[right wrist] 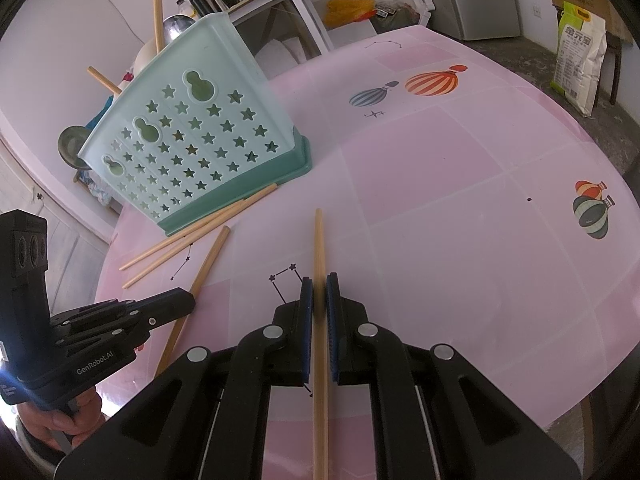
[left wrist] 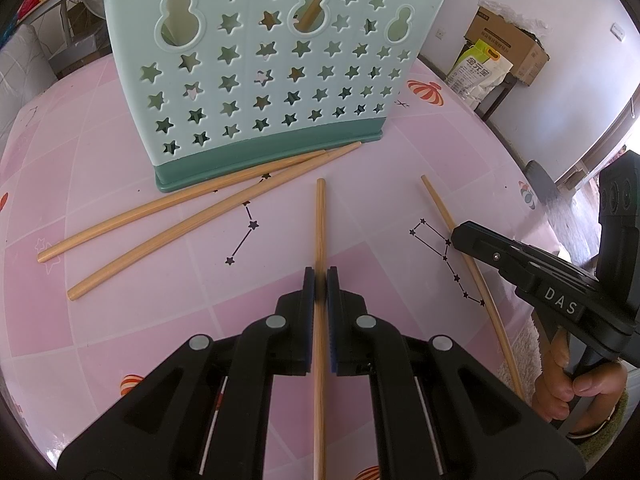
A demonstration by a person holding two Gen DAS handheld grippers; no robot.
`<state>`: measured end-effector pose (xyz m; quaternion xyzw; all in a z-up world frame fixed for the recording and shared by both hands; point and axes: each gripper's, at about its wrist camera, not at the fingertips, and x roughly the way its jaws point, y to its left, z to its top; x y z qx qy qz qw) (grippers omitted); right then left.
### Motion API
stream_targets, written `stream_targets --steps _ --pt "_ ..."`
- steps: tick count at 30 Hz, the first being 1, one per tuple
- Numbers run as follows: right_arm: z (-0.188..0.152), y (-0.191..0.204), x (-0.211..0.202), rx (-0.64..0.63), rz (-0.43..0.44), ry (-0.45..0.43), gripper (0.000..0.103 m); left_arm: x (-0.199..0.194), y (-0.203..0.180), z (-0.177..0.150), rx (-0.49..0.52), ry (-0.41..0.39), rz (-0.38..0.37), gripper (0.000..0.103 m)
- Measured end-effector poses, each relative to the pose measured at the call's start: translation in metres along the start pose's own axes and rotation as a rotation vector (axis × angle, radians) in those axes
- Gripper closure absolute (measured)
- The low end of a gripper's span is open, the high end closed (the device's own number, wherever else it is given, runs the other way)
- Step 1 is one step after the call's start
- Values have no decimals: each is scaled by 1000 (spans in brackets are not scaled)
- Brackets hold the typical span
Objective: Organize utensils
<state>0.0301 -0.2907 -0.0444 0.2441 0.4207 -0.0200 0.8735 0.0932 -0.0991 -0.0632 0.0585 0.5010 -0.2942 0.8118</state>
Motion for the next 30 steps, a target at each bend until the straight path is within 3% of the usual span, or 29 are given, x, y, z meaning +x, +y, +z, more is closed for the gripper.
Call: stream_targets --steps 11,15,30 --pt "0 0 0 0 0 0 96 0 0 1 10 2 0 98" --pt "0 0 0 1 1 0 96 0 -2 3 24 3 -13 90" --pt "8 -5 4 31 37 42 96 4 -15 22 61 20 -44 84"
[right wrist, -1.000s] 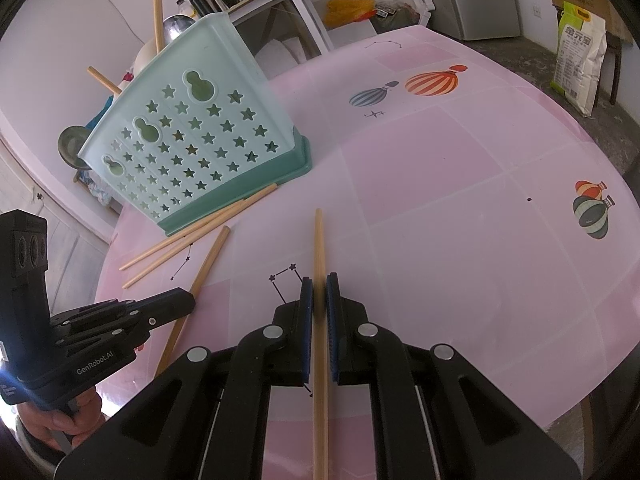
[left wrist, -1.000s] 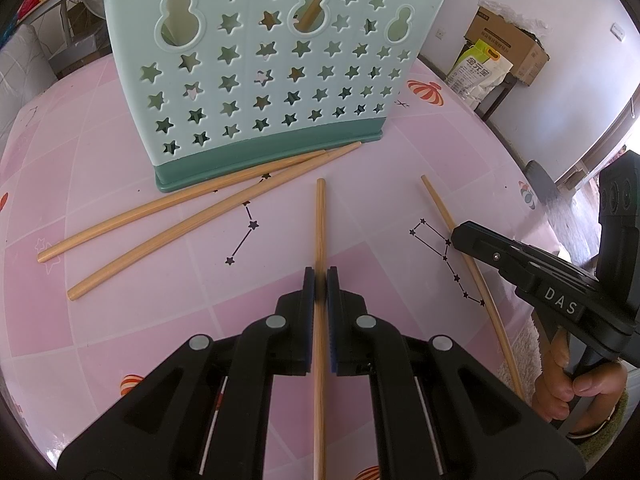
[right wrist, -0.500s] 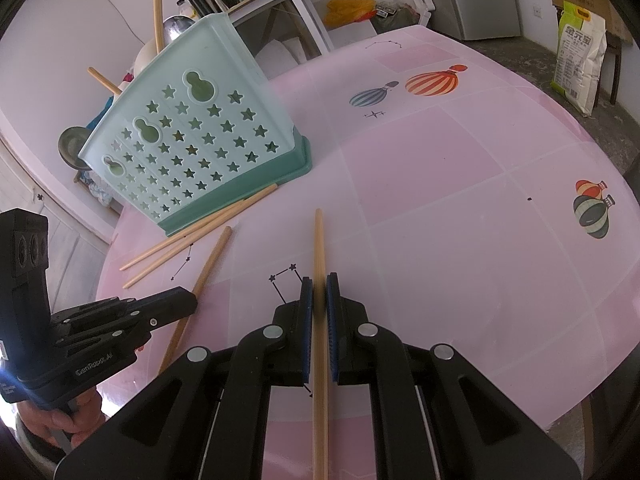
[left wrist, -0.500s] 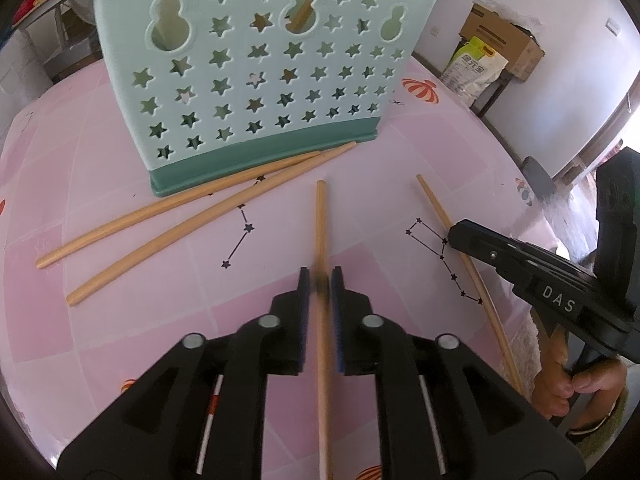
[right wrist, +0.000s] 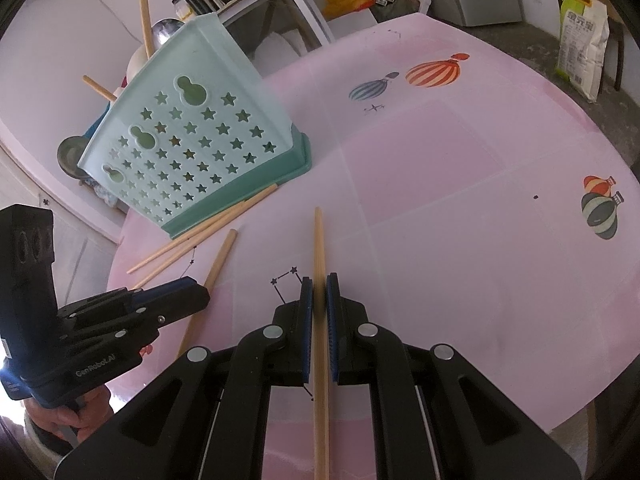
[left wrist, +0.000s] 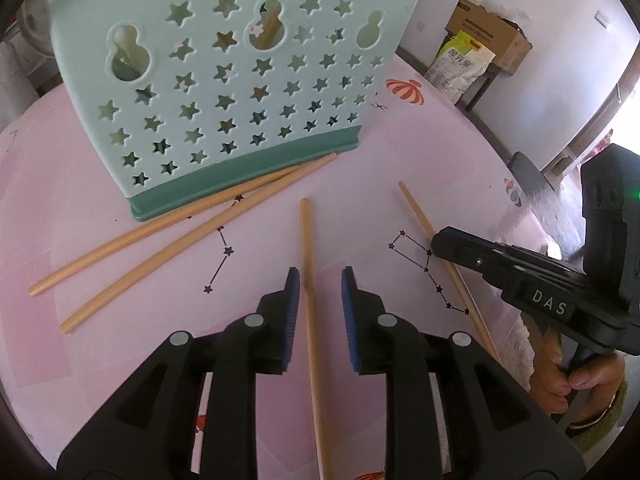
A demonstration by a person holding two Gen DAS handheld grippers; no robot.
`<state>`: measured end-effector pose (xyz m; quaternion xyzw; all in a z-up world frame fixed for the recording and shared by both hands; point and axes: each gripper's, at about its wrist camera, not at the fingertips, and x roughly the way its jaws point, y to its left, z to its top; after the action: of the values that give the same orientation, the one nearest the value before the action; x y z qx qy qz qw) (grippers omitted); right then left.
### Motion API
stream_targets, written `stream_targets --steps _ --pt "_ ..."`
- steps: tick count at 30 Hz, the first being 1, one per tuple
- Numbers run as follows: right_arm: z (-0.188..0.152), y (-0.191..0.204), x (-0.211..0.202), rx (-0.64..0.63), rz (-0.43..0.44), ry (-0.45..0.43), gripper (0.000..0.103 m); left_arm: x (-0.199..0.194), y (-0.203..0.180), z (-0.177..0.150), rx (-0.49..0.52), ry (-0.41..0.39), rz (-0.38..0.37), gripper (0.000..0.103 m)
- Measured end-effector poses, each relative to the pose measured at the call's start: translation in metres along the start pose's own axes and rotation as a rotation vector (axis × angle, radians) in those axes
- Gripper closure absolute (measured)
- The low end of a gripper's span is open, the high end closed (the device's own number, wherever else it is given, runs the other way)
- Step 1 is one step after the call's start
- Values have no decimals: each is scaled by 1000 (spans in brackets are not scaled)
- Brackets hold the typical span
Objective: Organize utensils
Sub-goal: 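Lift both held chopsticks up toward the green holder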
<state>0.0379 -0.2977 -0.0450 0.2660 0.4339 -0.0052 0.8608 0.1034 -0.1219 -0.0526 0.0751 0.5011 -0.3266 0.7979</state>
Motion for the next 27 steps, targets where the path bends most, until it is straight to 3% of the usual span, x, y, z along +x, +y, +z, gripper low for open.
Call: stream_targets --steps 11,15,19,27 --pt "3 4 2 -24 -6 17 95 11 -15 8 58 22 12 83" --pt "4 7 3 -53 -11 31 94 16 -17 12 60 30 59 84" --pt "6 12 5 -93 -2 44 86 21 -20 15 91 33 104 84" --pt "13 21 12 -170 -24 55 86 29 -29 22 143 41 182 84"
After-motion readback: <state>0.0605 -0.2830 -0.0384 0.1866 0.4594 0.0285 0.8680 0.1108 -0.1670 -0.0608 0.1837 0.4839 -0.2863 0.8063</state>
